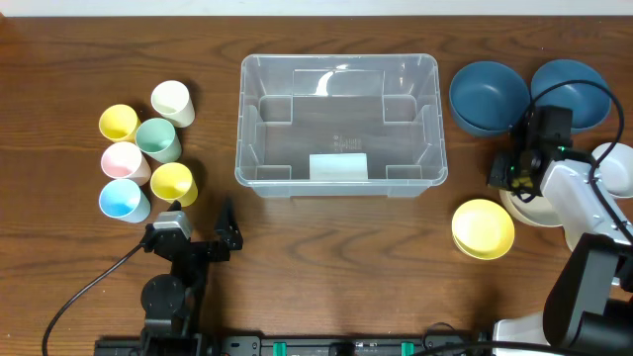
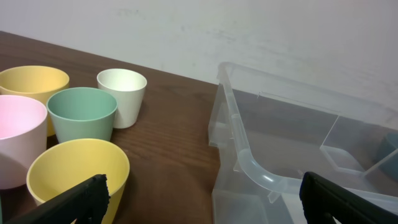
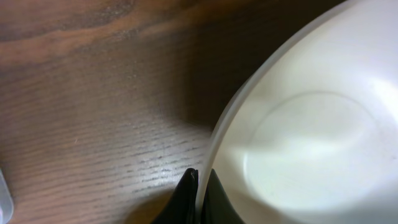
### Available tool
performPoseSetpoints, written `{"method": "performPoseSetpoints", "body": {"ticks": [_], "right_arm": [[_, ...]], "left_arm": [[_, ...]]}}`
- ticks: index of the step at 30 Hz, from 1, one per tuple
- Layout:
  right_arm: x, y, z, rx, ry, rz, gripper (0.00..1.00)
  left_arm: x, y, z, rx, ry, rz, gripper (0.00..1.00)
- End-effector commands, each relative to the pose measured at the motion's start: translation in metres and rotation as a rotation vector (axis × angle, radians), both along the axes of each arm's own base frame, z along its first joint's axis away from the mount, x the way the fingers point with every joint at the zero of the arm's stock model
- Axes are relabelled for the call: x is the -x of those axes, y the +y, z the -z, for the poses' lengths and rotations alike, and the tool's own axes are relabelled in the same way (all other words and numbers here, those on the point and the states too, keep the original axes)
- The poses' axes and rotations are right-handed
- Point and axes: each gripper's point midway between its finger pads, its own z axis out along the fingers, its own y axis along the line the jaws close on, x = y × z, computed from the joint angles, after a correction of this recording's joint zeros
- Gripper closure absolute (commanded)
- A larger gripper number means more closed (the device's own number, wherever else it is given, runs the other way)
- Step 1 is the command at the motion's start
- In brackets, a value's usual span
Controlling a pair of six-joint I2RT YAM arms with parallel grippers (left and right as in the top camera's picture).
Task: Pack container
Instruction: 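Lift the cream bowl and carry it into the clear bin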
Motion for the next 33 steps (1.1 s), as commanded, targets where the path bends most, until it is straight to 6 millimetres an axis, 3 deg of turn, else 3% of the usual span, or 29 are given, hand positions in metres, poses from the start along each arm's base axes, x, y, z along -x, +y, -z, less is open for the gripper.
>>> {"method": "performPoseSetpoints", "body": {"ticks": [1, 6, 11, 13, 16, 18, 22, 27, 30, 33], "right_arm": [[-0.018, 0.004, -0.024, -0.041, -0.046, -0.004, 0.99], [-0.032, 0.001, -0.087, -0.034, -0.085, -0.006, 0.99], [-0.030, 0.010, -0.160, -0.060, -0.133, -0.027, 0.99], [-0.029, 0.027, -0.190, -0.098, -0.190, -0.102, 0.99], [-0.030, 0.071, -0.234, -0.147, -0.313, -0.300, 0.99], [-0.028, 0.101, -0.253, -0.119, -0.370, -0.431, 0.99], [-0.027, 0.171, -0.269, -0.045, -0.451, -0.658, 0.99], [-0.027, 0.255, -0.274, 0.042, -0.540, -0.829, 0.99], [-0.033, 0.283, -0.267, 0.128, -0.564, -0.846, 0.99], [-0.045, 0.302, -0.247, 0.184, -0.546, -0.858, 0.99]], "left_arm": [[0.001, 0.001, 0.016, -0.015, 0.045, -0.001, 0.02], [0.001, 0.001, 0.016, -0.015, 0.045, -0.001, 0.02], [0.001, 0.001, 0.016, -0.015, 0.045, -0.001, 0.02], [0.001, 0.001, 0.016, -0.015, 0.045, -0.001, 0.02], [0.001, 0.001, 0.016, -0.015, 0.045, -0.001, 0.02], [0.001, 0.001, 0.016, -0.015, 0.045, -0.001, 0.02], [0.001, 0.001, 0.016, -0.015, 0.045, -0.001, 0.02], [0.001, 0.001, 0.016, -0.015, 0.045, -0.001, 0.02], [0.001, 0.001, 0.016, -0.015, 0.045, -0.001, 0.02], [0.001, 0.001, 0.016, -0.015, 0.045, -0.001, 0.02]]}}
